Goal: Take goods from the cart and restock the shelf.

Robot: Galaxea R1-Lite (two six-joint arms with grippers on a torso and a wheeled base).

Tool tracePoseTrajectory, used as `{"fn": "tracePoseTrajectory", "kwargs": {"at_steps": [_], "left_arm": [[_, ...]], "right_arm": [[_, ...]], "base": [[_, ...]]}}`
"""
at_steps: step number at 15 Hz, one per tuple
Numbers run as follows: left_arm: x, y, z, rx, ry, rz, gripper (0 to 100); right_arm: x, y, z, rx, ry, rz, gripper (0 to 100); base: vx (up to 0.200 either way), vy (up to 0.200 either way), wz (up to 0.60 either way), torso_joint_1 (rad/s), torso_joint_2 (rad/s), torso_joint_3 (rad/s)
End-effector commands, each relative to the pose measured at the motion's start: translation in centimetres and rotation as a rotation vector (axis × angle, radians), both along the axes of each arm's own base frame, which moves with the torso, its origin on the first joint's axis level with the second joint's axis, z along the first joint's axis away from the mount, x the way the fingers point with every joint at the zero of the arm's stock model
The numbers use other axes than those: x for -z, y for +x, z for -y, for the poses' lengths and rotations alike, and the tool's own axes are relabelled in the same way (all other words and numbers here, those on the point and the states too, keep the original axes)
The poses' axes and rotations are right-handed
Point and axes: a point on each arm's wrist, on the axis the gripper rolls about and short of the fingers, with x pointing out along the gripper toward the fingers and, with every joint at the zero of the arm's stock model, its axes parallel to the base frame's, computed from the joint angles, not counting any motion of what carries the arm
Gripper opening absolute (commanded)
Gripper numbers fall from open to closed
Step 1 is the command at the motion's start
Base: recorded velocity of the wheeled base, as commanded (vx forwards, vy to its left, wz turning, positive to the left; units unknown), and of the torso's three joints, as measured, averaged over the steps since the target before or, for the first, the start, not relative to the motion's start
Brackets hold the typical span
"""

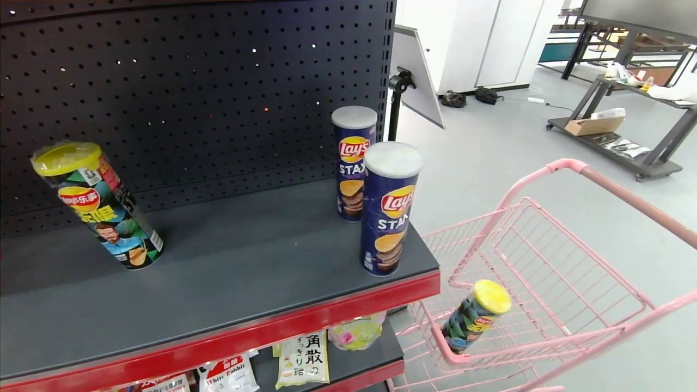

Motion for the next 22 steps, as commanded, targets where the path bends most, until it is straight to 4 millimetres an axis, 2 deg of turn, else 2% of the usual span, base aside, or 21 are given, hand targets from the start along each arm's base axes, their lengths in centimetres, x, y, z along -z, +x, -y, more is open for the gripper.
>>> {"fn": "tracePoseTrajectory", "kwargs": {"at_steps": [1,7,11,16,19,22], "left_arm": [[0.0,0.0,0.0,0.0,0.0,0.0,100],[0.0,0.0,0.0,0.0,-0.001,0.0,100],[0.0,0.0,0.0,0.0,0.0,0.0,100],[0.0,0.0,0.0,0.0,-0.001,0.0,100],[0.0,0.0,0.0,0.001,-0.001,0.0,100],[0.0,0.0,0.0,0.0,-0.001,0.0,100]], "right_arm": [[-0.01,0.01,0.0,-0.001,0.0,0.0,100],[0.0,0.0,0.0,-0.001,0.0,0.001,100],[-0.01,0.01,0.0,-0.001,0.0,0.0,100],[-0.01,0.01,0.0,-0.001,0.0,0.0,100],[-0.01,0.01,0.0,-0.001,0.0,0.0,100],[-0.01,0.01,0.0,-0.001,0.0,0.0,100]], "base": [[-0.2,0.0,0.0,0.012,0.0,0.002],[0.0,0.0,0.0,0.0,0.0,0.0],[0.0,-0.2,0.0,0.006,0.0,0.004],[0.0,0.0,0.0,0.0,0.0,0.0],[-0.2,0.0,0.0,0.012,0.01,0.001],[0.0,0.0,0.0,0.0,0.0,0.0]]}}
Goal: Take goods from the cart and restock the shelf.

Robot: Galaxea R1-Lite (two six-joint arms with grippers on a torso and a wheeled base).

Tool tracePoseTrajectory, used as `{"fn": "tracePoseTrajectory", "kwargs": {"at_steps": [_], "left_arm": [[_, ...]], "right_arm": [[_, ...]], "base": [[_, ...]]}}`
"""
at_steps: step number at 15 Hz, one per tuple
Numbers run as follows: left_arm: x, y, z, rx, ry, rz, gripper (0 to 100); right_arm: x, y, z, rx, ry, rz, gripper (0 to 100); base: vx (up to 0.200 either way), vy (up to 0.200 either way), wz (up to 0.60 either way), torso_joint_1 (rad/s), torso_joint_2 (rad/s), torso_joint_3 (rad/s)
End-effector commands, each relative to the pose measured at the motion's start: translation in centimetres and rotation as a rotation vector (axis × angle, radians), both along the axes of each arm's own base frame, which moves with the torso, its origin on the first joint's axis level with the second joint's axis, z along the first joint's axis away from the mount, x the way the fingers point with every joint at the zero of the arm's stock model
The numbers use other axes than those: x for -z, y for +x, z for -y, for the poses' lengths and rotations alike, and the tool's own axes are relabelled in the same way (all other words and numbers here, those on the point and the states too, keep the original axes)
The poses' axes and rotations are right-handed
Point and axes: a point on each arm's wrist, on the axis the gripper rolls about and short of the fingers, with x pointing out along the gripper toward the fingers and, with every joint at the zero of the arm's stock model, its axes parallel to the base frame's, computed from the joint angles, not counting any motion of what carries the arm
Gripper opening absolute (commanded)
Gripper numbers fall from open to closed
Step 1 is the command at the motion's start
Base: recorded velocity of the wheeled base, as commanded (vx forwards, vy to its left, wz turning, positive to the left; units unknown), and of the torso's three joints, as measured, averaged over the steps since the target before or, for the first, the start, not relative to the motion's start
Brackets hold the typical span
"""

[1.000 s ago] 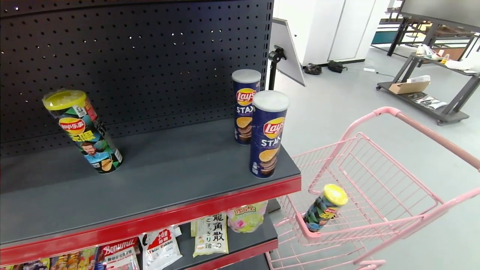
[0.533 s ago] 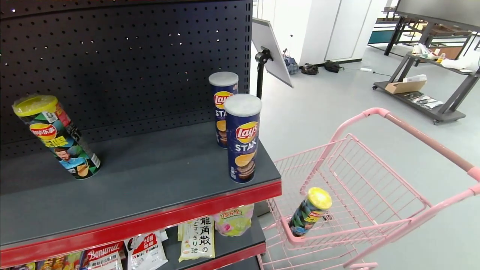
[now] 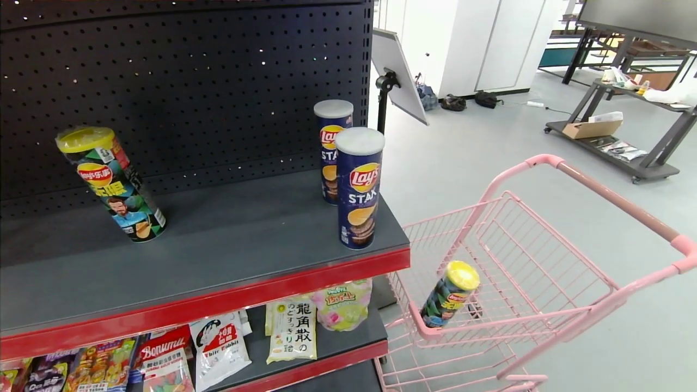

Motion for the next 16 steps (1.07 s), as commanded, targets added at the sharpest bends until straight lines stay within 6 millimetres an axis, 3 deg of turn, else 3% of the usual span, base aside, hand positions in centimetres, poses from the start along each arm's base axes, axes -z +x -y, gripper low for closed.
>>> {"fn": "tracePoseTrajectory", "kwargs": {"at_steps": [1,5,16], "left_arm": [[0.01,0.0,0.0,-0.001,0.0,-0.001,100],[0.01,0.0,0.0,0.001,0.0,-0.001,100],[0.01,0.01,0.0,-0.001,-0.001,-0.002,100]], "right_arm": [[0.0,0.01,0.0,0.001,0.0,-0.001,100],[0.0,0.01,0.0,0.001,0.0,-0.001,100],[0.0,0.01,0.0,0.001,0.002,-0.001,100]], "base": [[0.0,0.0,0.0,0.0,0.0,0.0],[0.0,0.0,0.0,-0.019,0.05,0.034],[0.0,0.0,0.0,-0.14,0.36,0.218]]}}
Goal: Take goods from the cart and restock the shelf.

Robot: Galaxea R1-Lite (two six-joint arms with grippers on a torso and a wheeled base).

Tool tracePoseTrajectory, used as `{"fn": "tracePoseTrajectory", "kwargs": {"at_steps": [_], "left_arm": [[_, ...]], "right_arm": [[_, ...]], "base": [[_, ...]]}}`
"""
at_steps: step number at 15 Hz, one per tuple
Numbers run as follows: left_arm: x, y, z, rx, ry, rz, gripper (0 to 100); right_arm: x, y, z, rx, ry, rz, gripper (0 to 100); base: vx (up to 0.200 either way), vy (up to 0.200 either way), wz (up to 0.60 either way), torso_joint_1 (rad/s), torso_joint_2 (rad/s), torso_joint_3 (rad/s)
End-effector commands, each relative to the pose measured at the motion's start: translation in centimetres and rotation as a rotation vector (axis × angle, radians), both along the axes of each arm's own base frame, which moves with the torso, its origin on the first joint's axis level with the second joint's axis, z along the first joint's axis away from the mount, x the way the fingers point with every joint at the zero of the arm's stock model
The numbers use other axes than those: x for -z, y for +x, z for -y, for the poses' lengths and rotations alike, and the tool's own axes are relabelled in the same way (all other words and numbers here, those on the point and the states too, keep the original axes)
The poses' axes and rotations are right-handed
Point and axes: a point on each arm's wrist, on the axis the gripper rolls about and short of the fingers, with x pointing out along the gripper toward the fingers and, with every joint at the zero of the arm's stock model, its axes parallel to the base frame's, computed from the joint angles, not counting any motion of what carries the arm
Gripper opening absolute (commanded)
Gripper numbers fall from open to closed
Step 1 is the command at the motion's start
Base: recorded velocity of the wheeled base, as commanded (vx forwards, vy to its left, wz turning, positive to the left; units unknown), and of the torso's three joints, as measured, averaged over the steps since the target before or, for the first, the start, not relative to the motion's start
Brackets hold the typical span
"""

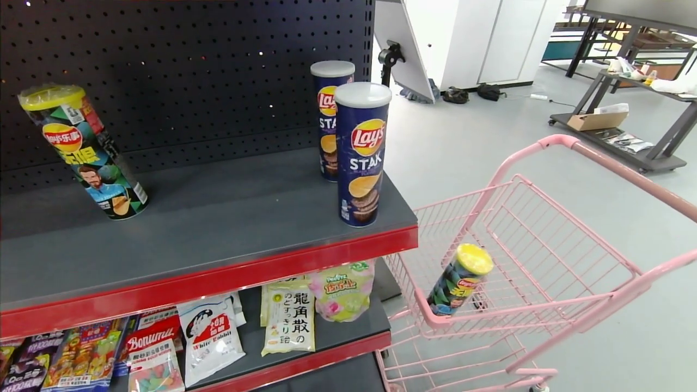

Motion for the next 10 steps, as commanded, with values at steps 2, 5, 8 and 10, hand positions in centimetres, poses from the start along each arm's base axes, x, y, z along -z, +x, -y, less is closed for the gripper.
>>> {"fn": "tracePoseTrajectory", "kwargs": {"at_steps": [2,5,8,10], "left_arm": [[0.0,0.0,0.0,0.001,0.0,0.0,100],[0.0,0.0,0.0,-0.001,0.0,0.0,100],[0.0,0.0,0.0,-0.001,-0.002,0.0,100],[0.0,0.01,0.0,-0.001,-0.002,-0.001,100]], "right_arm": [[0.0,0.01,0.0,-0.001,0.0,-0.001,100],[0.0,0.01,0.0,-0.001,0.0,-0.001,100],[0.01,0.0,0.0,0.001,-0.002,0.0,100],[0.02,0.07,0.0,-0.002,-0.005,-0.012,100]], "base": [[0.0,0.0,0.0,-0.164,0.45,0.288],[0.0,0.0,0.0,-0.185,0.55,0.352],[0.0,0.0,0.0,-0.159,0.51,0.349],[0.0,0.0,0.0,-0.056,0.2,0.142]]}}
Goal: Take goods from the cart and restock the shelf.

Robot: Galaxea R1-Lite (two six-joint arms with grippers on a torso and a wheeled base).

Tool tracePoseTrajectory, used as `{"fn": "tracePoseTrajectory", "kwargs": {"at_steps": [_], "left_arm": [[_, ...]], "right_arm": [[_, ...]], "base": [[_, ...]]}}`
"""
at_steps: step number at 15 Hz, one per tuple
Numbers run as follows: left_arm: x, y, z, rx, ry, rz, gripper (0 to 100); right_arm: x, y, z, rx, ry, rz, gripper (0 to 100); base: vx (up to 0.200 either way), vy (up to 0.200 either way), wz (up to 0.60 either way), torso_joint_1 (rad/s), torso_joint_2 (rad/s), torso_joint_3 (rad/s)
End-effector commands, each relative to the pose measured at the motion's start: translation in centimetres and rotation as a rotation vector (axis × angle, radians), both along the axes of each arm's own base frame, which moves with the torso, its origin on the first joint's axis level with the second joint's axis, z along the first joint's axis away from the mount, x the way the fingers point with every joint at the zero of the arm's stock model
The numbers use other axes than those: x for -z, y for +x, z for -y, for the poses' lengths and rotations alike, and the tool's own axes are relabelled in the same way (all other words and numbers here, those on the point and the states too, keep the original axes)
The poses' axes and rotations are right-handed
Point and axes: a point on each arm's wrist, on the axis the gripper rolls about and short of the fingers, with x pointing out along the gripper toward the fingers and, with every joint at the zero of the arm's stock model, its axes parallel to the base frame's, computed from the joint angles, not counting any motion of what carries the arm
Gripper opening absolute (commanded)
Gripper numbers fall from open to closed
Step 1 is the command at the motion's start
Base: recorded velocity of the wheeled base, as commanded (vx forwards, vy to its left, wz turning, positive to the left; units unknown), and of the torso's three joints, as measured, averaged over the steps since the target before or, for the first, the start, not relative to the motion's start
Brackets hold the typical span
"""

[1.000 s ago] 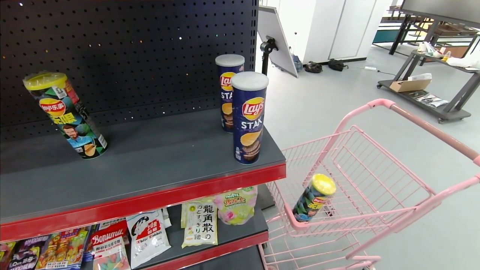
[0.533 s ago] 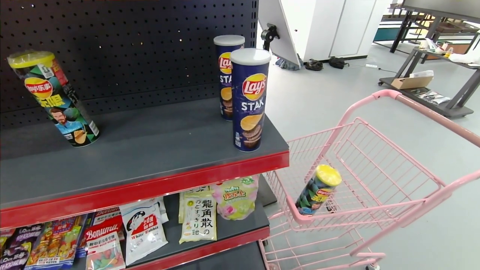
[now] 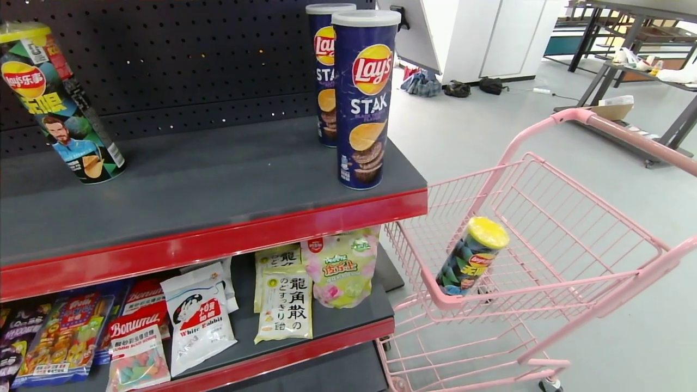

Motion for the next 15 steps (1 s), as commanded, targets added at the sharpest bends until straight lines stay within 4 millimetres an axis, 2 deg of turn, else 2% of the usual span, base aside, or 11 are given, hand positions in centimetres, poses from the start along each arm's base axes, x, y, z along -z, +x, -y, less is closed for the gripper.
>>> {"fn": "tracePoseTrajectory", "kwargs": {"at_steps": [1,2,3,4,5,6,9,10,12,13,15], "left_arm": [[0.0,0.0,0.0,-0.002,-0.001,-0.001,100],[0.0,0.0,0.0,0.0,-0.001,-0.001,100],[0.0,0.0,0.0,-0.002,-0.001,0.001,100],[0.0,0.0,0.0,-0.002,-0.001,-0.001,100],[0.0,0.0,0.0,-0.002,0.001,-0.001,100],[0.0,0.0,0.0,-0.002,0.001,-0.001,100],[0.0,0.0,0.0,-0.002,0.001,0.0,100],[0.0,0.0,0.0,-0.002,0.001,0.0,100],[0.0,0.0,0.0,-0.002,0.001,0.0,100],[0.0,0.0,0.0,-0.002,0.001,0.0,100],[0.0,0.0,0.0,-0.002,0.001,0.0,100]], "right_arm": [[0.0,0.0,0.0,-0.002,-0.001,-0.005,100],[-0.1,-0.1,0.0,0.011,-0.004,0.006,100],[-6.6,0.3,0.0,-0.012,0.045,0.028,100],[-12.3,3.0,0.0,-0.017,0.176,-0.023,100],[-15.1,5.0,-0.2,-0.061,0.198,-0.053,100],[-15.6,6.8,-0.5,-0.13,0.146,-0.108,100],[-14.4,14.7,-2.1,-0.223,0.18,-0.222,100],[-12.4,17.5,-3.4,-0.267,0.184,-0.284,100],[-9.4,19.9,-4.6,-0.296,0.179,-0.372,100],[-7.1,21.5,-5.4,-0.307,0.172,-0.428,100],[-5.6,23.2,-5.8,-0.306,0.172,-0.443,100]], "base": [[0.0,0.0,0.0,-0.022,0.07,0.066],[0.0,0.0,0.0,0.0,0.0,0.0],[0.0,0.0,0.0,0.0,0.0,0.0],[0.0,0.0,0.0,0.0,0.0,0.0],[0.0,0.0,0.0,0.0,0.0,0.0],[0.0,0.0,0.0,0.0,0.0,0.0],[0.0,0.0,0.0,0.0,0.0,0.0],[0.0,0.0,0.0,0.0,0.0,0.0],[0.0,0.0,0.0,0.0,0.0,0.0],[0.0,0.0,0.0,0.0,0.0,0.0],[0.0,0.0,0.0,0.0,0.0,0.0]]}}
